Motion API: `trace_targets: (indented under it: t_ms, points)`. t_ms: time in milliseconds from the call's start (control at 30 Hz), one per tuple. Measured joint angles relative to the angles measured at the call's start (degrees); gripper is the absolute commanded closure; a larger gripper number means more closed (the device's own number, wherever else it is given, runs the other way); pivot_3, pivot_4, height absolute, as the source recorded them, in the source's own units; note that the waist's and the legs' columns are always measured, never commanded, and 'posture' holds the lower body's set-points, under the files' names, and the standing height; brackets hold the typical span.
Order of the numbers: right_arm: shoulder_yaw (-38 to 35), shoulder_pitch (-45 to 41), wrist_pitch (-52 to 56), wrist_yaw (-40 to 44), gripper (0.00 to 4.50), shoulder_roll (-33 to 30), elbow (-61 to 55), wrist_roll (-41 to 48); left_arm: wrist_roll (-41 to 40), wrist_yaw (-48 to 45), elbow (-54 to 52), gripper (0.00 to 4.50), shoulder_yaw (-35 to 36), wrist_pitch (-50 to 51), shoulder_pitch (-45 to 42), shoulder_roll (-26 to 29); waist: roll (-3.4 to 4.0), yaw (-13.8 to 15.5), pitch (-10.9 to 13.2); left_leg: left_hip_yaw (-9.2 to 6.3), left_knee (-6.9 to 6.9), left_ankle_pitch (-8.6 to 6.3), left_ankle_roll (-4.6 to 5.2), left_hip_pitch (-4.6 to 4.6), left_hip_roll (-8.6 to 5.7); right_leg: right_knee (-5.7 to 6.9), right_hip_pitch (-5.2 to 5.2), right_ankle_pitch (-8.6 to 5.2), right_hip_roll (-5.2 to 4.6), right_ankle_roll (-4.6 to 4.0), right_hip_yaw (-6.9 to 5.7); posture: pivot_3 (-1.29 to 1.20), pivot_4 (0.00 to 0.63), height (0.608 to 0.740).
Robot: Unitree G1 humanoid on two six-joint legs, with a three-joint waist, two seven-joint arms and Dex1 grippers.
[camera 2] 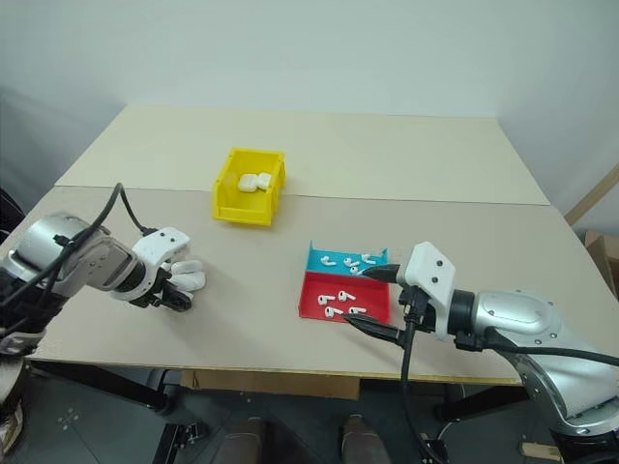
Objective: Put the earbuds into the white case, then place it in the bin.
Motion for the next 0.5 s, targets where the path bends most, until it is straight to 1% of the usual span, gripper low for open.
trace_targets:
  t_ms: [233, 433, 500]
  points:
    - [-1.05, 2.4, 0.04, -0.5, 0.0, -0.26, -1.7, 0.71, 2.88, 2.84, 2.78, 1.58, 0.96, 0.0, -1.02, -3.09, 0.12, -0.11, -0.09, -0.01, 0.0, 0.01, 0.01, 0.03, 0.0, 0.05, 0.01, -0.05, 0.01, 0.03, 0.0, 0.0, 0.15, 0.74]
    - [-1.67, 3.44, 0.04, -0.53, 0.0, -0.33, -2.6, 0.9, 6.75, 3.97, 4.8, 1.58, 2.13, -0.12, -1.43, -4.69, 0.11, -0.27, -0.09, -0.01, 0.0, 0.0, 0.01, -0.02, 0.0, 0.05, -0.06, -0.04, 0.01, 0.0, 0.0, 0.0, 0.15, 0.74]
    - [-1.67, 3.47, 0.04, -0.54, 0.0, -0.33, -2.64, 1.0, 7.74, 3.75, 4.76, 1.58, 2.13, -0.39, -1.42, -4.12, 0.1, -0.42, -0.09, -0.01, 0.0, 0.0, 0.0, -0.08, 0.0, 0.06, -0.13, 0.02, 0.02, -0.1, 0.0, 0.0, 0.15, 0.74]
